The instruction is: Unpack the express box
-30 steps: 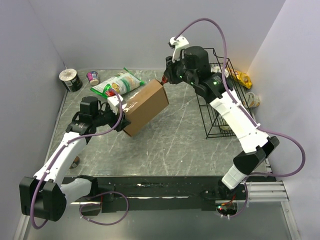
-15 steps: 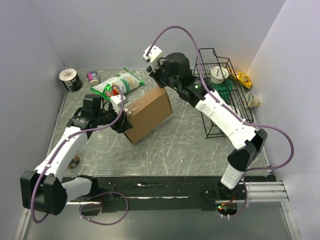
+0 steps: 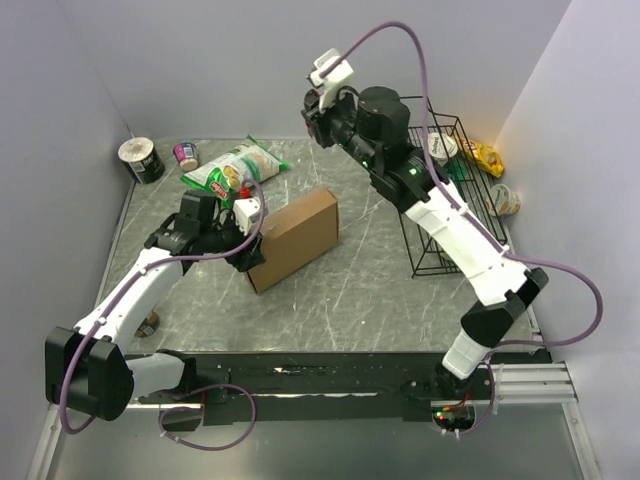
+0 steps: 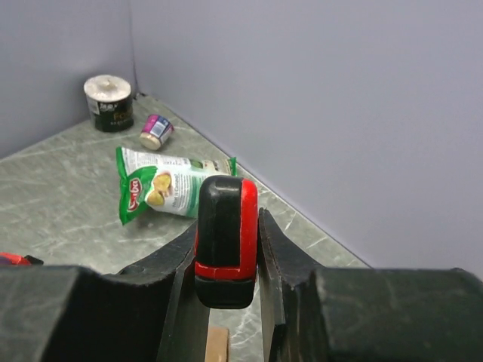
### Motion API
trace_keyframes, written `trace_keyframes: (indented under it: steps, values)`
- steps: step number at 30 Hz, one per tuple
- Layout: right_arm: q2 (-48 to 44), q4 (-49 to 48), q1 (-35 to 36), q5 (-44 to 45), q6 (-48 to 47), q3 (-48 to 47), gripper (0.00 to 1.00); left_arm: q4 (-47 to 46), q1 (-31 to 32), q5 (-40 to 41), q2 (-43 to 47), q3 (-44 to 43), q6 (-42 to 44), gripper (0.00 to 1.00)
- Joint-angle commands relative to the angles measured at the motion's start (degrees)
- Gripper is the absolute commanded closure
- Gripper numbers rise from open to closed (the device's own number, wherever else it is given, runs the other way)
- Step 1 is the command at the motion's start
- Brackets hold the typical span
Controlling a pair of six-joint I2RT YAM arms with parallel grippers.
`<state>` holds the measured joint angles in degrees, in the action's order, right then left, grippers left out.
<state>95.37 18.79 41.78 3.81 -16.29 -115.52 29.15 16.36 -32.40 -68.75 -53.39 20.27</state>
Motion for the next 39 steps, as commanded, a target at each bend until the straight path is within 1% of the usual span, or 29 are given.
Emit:
trace_keyframes:
  steps: [1, 2, 3, 4, 5, 6, 8, 9, 11, 12, 14, 15, 17, 18, 20, 21, 23, 24, 25, 26, 27, 28, 29, 30, 31, 32, 33, 37, 39]
  values:
    - [-6.9, -2.2, -2.4, 3.6, 2.1, 6.2, 1.00, -0.7, 0.0, 2.2, 1.7, -1.6, 2.0, 0.71]
    - [-8.0, -3.1, -3.9, 4.3, 2.6, 8.8, 1.00, -0.1, 0.0, 2.3, 1.9, -1.5, 2.3, 0.71]
    - [-9.2, -4.9, -4.7, 4.2, 1.9, 16.2, 1.00, 0.3, 0.0, 2.3, 2.2, -1.3, 3.2, 0.71]
    - [-12.4, -7.2, -5.6, 2.4, 0.6, 21.0, 1.00, 0.7, 0.0, 2.5, 2.4, -1.0, 3.5, 0.70]
    - [-14.1, -14.2, -7.0, 0.7, -1.3, 26.0, 1.00, 1.3, -0.1, 2.8, 2.6, -0.7, 3.8, 0.69]
    - [-16.2, -18.2, -8.2, -2.1, -5.5, 36.5, 1.00, 1.7, -0.1, 3.1, 3.0, -0.1, 4.4, 0.68]
    - [-22.1, -27.9, -9.8, -10.5, -10.5, 47.2, 1.00, 2.4, -0.1, 3.7, 3.4, 0.6, 5.0, 0.66]
    - [-23.7, -34.4, -10.7, -13.2, -17.1, 55.8, 1.00, 3.4, -0.1, 3.8, 3.9, 1.0, 5.8, 0.64]
    - [-26.9, -40.1, -10.9, -19.1, -24.0, 63.1, 1.00, 4.2, -0.3, 3.6, 4.2, 1.4, 6.9, 0.54]
    - [-27.7, -45.7, -11.2, -20.8, -29.3, 69.5, 1.00, 5.5, -0.4, 3.1, 4.6, 1.8, 8.7, 0.47]
    - [-28.2, -49.3, -11.5, -23.8, -34.2, 76.8, 1.00, 6.1, -0.4, 1.6, 5.1, 2.1, 9.3, 0.41]
    - [-28.1, -54.7, -11.9, -26.4, -38.8, 79.3, 1.00, 6.4, -0.4, 1.1, 5.2, 2.2, 9.4, 0.37]
    - [-26.8, -60.8, -12.0, -29.0, -43.0, 86.0, 1.00, 7.0, -0.5, -1.1, 5.3, 2.3, 9.9, 0.34]
    - [-26.1, -62.9, -12.0, -30.8, -46.8, 87.7, 0.98, 7.1, -0.6, -1.5, 5.3, 2.3, 9.9, 0.32]
    - [-24.5, -67.1, -12.1, -31.8, -49.3, 91.6, 0.89, 7.5, -1.0, -2.7, 5.4, 2.1, 9.7, 0.30]
    - [-24.1, -67.5, -12.2, -32.2, -50.9, 92.4, 0.76, 7.8, -1.2, -3.4, 5.3, 2.0, 10.2, 0.30]
    - [-24.5, -63.4, -12.1, -32.2, -51.6, 92.8, 0.64, 8.7, -1.5, -4.6, 5.2, 1.5, 10.7, 0.30]
    - [-25.4, -60.0, -12.2, -32.2, -52.3, 92.5, 0.52, 8.8, -1.5, -4.8, 5.1, 1.4, 11.0, 0.30]
    - [-25.7, -54.4, -12.1, -32.0, -52.5, 92.2, 0.47, 8.7, -1.6, -4.9, 5.1, 1.5, 11.1, 0.29]
    - [-26.1, -51.7, -12.1, -31.9, -52.8, 92.0, 0.44, 8.6, -1.7, -4.9, 5.2, 1.6, 11.1, 0.29]
    - [-27.2, -49.3, -12.1, -31.9, -52.8, 91.9, 0.36, 8.6, -1.8, -5.0, 5.2, 1.7, 11.0, 0.29]
    - [-27.9, -47.2, -12.1, -31.9, -52.5, 91.8, 0.32, 8.4, -1.9, -5.0, 5.3, 1.8, 10.9, 0.30]
    - [-28.6, -41.4, -12.1, -31.9, -51.5, 91.1, 0.29, 8.2, -1.9, -5.0, 5.4, 2.0, 10.8, 0.29]
    - [-30.2, -38.8, -12.1, -32.0, -50.5, 90.4, 0.23, 8.2, -1.9, -5.0, 5.5, 2.0, 10.8, 0.29]
    - [-31.0, -35.8, -12.1, -31.9, -49.1, 89.6, 0.21, 8.2, -2.0, -4.8, 5.5, 2.1, 10.8, 0.29]
    - [-31.8, -30.1, -12.1, -31.9, -46.7, 87.2, 0.18, 8.2, -2.0, -4.9, 5.6, 2.0, 10.9, 0.29]
    - [-33.0, -27.3, -12.2, -31.6, -45.0, 85.8, 0.11, 8.2, -2.1, -4.7, 5.6, 2.0, 10.8, 0.28]
    - [-34.6, -15.4, -12.2, -31.1, -34.5, 76.0, 0.05, 8.5, -2.3, -4.5, 6.1, 2.0, 12.5, 0.28]
    - [-34.3, -9.9, -12.2, -33.2, -30.2, 69.6, 0.03, 8.6, -2.3, -4.4, 6.2, 2.2, 14.1, 0.27]
